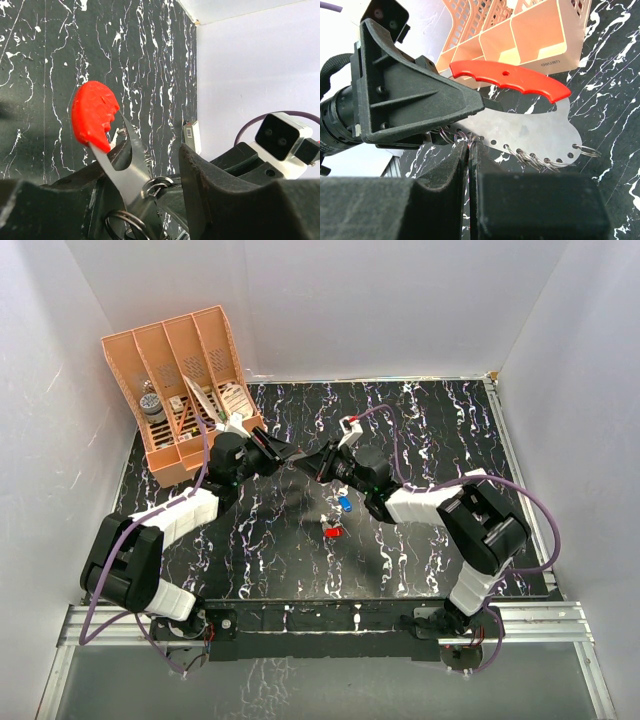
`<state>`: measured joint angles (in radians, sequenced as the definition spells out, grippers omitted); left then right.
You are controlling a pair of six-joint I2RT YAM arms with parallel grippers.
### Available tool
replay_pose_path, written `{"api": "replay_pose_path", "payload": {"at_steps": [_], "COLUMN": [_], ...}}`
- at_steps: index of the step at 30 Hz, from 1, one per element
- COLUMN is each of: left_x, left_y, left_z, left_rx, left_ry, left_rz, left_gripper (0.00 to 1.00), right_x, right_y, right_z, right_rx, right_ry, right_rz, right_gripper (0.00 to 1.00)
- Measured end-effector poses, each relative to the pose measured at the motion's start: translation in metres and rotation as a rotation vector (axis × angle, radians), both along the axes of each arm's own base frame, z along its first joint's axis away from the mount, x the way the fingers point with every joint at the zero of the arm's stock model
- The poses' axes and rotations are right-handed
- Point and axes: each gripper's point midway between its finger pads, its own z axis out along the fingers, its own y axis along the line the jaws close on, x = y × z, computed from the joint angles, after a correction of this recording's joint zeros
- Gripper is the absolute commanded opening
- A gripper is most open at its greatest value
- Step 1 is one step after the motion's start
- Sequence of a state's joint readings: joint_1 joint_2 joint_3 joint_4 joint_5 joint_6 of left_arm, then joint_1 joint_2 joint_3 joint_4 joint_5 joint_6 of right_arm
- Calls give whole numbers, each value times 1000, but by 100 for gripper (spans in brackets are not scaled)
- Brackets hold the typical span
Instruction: Put the keys on the keyring
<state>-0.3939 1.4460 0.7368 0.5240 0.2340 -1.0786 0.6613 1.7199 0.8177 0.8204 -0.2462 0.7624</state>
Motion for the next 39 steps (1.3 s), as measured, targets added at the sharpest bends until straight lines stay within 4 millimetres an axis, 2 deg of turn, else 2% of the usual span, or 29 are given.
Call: {"api": "replay_pose_path", "payload": {"at_steps": [5, 6, 12, 16, 18, 21, 25, 29, 35, 39], "left_x": [1, 1, 2, 2, 2, 1, -1, -5, -14, -18], "left_y": [0, 1, 1, 2, 2, 3, 3, 4, 4, 4], "left_z": [2, 3, 4, 2, 2, 0, -3, -9, -23, -25], "left_rx": [-5, -6, -6, -9, -9, -7, -3, 3, 2, -10], "left_ry": [-7, -10, -19, -14, -14, -10, -3, 8, 13, -10], "left_rz": [0, 0, -2, 0, 0, 0, -2, -3, -15, -20], "left_gripper": [43, 40, 8, 0, 0, 0, 0, 0, 0, 0], "right_x": [1, 1, 7, 8, 9, 10, 11, 19, 26, 26], "right_y": [3, 3, 8, 8, 8, 7, 3, -12, -44, -58], "right_z": [-2, -2, -5, -5, -5, -6, -5, 10, 60, 68], "right_rx": [-2, -2, -4, -4, -5, -11, -25, -33, -23, -68], "right_ry": [3, 2, 4, 2, 2, 3, 7, -11, -104, -127], "right_rz": [9, 9, 9, 7, 4, -4, -14, -58, -145, -191], "right_gripper": [0, 0, 0, 0, 1, 16, 47, 54, 54, 56]}}
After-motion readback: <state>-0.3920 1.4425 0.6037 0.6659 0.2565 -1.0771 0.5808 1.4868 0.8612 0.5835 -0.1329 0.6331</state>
